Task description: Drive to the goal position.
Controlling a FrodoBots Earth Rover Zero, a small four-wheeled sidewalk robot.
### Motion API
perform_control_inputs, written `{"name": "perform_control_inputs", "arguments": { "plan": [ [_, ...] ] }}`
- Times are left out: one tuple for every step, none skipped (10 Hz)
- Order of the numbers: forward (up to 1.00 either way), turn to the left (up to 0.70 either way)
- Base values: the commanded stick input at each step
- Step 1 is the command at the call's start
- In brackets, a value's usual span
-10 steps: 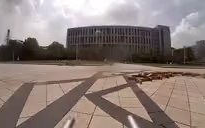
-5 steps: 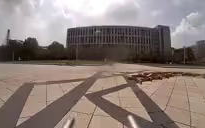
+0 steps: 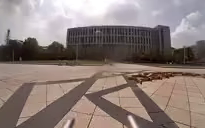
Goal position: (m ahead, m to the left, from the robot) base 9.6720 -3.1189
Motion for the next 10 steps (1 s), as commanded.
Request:
{"name": "perform_control_inputs", "arguments": {
  "plan": [
    [0.05, 0.0],
    [0.05, 0.0],
    [0.05, 0.0],
    [0.05, 0.0],
    [0.05, 0.0],
    [0.05, 0.0],
    [0.05, 0.0],
    [0.05, 0.0],
    [0.05, 0.0],
    [0.05, 0.0]
  ]
}}
